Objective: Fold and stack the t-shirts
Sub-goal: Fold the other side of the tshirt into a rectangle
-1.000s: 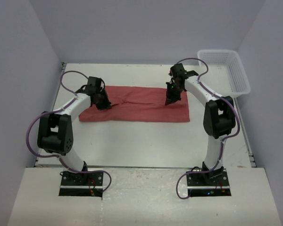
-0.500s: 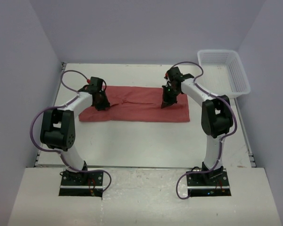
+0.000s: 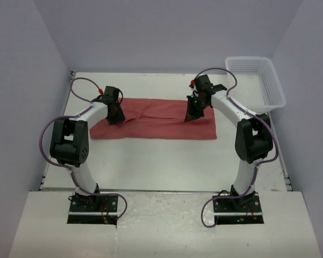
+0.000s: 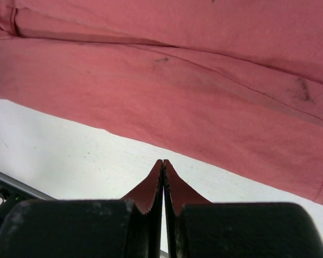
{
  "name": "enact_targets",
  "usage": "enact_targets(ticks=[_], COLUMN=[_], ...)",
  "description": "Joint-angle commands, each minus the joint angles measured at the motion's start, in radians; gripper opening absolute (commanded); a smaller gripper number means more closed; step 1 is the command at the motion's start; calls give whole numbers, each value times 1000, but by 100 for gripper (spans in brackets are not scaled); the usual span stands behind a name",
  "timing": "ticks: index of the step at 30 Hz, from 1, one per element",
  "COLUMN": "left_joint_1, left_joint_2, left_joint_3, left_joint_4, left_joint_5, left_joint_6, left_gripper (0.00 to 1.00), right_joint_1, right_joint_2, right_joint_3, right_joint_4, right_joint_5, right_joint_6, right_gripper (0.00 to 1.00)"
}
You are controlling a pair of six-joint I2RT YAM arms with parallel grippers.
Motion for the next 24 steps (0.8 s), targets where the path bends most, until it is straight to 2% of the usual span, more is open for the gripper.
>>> enact_targets(ticks=[1, 8, 11, 12, 14, 15, 24], left_joint_1=[-5, -2, 4, 4, 4, 4, 4], left_joint_2=[22, 67, 82, 84, 79, 78, 29], left_joint_3=[49, 66, 74, 75, 81, 89, 164], left_joint_4=[-12, -3, 8, 13, 17, 17, 0], left_joint_5=[-49, -43, -29, -24, -17, -14, 39], left_joint_6=[4, 1, 3, 1, 0, 0, 10], left_gripper=[40, 30, 20, 12, 6, 0, 0], right_joint_1=[0, -3, -3, -3, -3, -3, -2], right_joint_2=[-59, -80, -89, -91, -91, -92, -72], right_joint_3=[-13, -19, -34, -39, -51, -56, -61], right_joint_4=[19, 22, 26, 28, 35, 37, 54], right_joint_5=[-35, -52, -55, -55, -58, -60, -66], right_joint_6=[-12, -7, -4, -4, -3, -3, 13], right_gripper=[0, 0, 0, 0, 0, 0, 0])
